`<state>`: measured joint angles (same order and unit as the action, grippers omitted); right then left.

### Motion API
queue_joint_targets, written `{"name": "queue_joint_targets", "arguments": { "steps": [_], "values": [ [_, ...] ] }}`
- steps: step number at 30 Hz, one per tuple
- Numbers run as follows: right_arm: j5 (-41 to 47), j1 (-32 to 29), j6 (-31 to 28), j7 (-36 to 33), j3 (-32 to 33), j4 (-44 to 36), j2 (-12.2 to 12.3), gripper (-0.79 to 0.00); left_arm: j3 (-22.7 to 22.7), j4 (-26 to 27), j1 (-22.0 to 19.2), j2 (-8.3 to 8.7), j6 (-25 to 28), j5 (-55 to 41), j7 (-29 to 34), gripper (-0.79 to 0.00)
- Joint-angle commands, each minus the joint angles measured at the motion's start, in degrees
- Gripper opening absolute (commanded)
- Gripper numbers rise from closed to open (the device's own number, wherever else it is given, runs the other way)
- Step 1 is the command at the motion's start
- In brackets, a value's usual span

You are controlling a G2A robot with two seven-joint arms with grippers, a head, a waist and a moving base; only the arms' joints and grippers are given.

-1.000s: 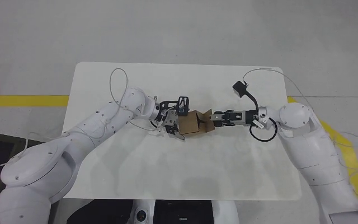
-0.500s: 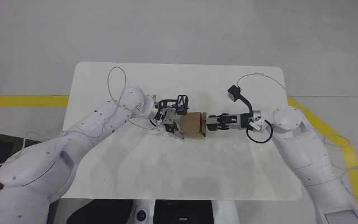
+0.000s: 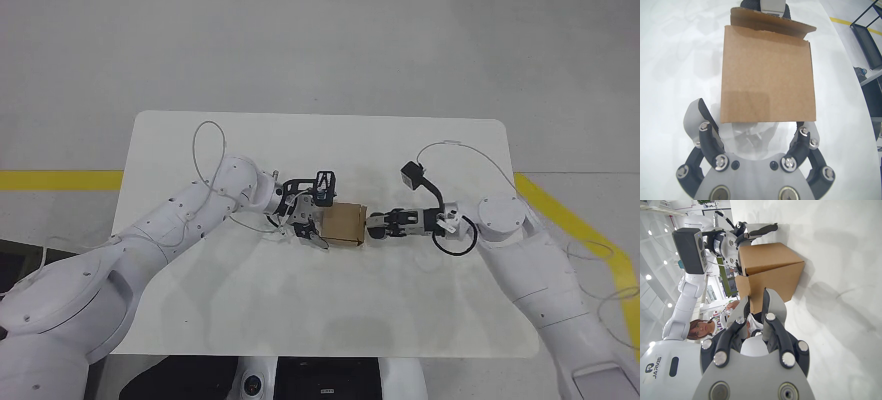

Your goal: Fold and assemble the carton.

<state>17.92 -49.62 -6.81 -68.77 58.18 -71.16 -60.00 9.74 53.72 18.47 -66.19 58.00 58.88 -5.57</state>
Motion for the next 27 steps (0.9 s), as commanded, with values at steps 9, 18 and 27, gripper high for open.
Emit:
{"name": "queue_joint_targets", "arguments": {
  "steps": [9, 18, 27],
  "values": [
    [-1.18, 0.15, 0.20, -0.15, -0.35, 1.08, -0.06, -0.613, 0.00, 0.05, 0.20, -0.11, 0.00, -0.20, 0.60, 0.000],
    [-1.50, 0.40, -0.01, -0.08, -0.66, 1.55, -0.21, -0.570, 0.00, 0.07, 0.35, -0.17, 0.00, -0.44, 1.17, 0.000],
    [-2.35, 0.21, -0.14, -0.03, 0.09, 0.47, 0.03, -0.570, 0.00, 0.10, 0.59, -0.13, 0.00, -0.43, 1.42, 0.000]
  ]
}}
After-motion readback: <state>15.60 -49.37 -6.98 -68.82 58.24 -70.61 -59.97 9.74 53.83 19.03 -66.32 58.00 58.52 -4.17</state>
